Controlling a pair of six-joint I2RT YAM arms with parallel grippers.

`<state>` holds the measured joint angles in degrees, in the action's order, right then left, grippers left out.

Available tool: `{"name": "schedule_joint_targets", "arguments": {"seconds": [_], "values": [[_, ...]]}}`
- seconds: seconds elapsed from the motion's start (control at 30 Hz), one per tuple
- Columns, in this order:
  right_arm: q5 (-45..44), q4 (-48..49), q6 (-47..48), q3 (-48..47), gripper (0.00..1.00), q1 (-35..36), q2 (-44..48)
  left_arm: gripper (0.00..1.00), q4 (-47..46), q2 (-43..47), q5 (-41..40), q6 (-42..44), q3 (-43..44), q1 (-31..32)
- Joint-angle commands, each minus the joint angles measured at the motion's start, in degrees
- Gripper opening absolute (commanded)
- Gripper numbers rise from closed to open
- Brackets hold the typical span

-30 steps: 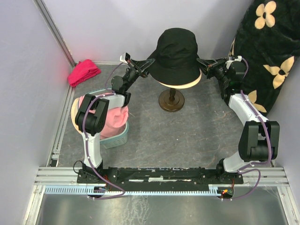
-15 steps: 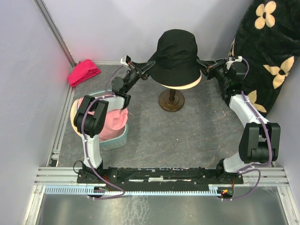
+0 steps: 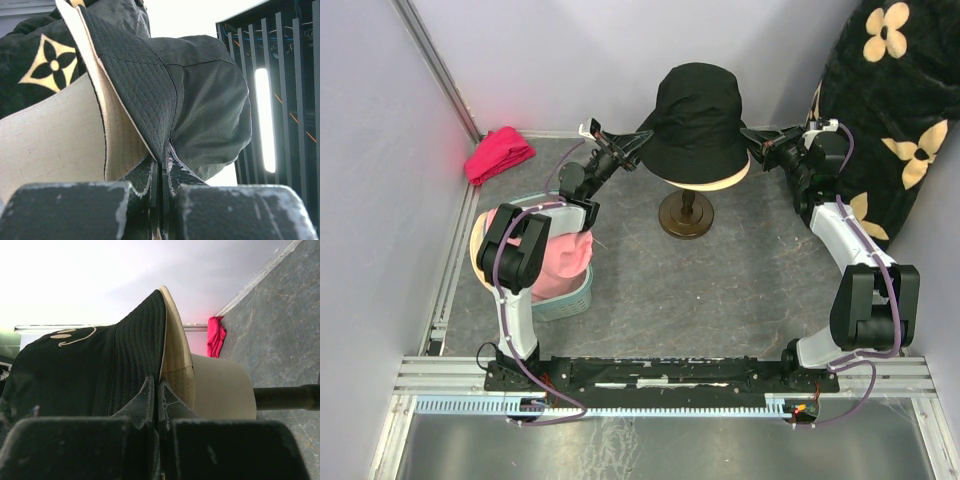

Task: Stack the hats
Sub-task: Stack the hat on the hat.

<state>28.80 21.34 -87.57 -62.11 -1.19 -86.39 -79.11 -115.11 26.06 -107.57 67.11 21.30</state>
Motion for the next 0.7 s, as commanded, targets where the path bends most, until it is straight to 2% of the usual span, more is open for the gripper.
{"name": "schedule_joint_targets", "arguments": {"seconds": [0.0,0.13,0.27,0.47,0.67], "values": [[-1.0,-6.2,3.0,0.4,0.02,-0.9,0.3,0.03,5.6,-3.2,3.1,2.3,0.7,-0.5],[-1.3,-5.3,2.5,-0.4,0.07,-0.9,1.0,0.20,5.1,-3.5,4.4,1.4,3.0,-0.5],[-0.9,-4.2,2.2,-0.9,0.22,-0.9,1.5,0.42,5.2,-2.6,4.3,1.4,2.8,-0.5],[-0.1,-4.8,2.9,-2.0,0.40,-0.9,2.7,0.48,6.4,-0.6,3.3,2.3,0.9,-0.5],[-0.5,-9.4,6.3,-2.6,0.47,-1.0,4.8,0.52,11.0,2.6,2.2,4.9,-0.7,-0.8]]}}
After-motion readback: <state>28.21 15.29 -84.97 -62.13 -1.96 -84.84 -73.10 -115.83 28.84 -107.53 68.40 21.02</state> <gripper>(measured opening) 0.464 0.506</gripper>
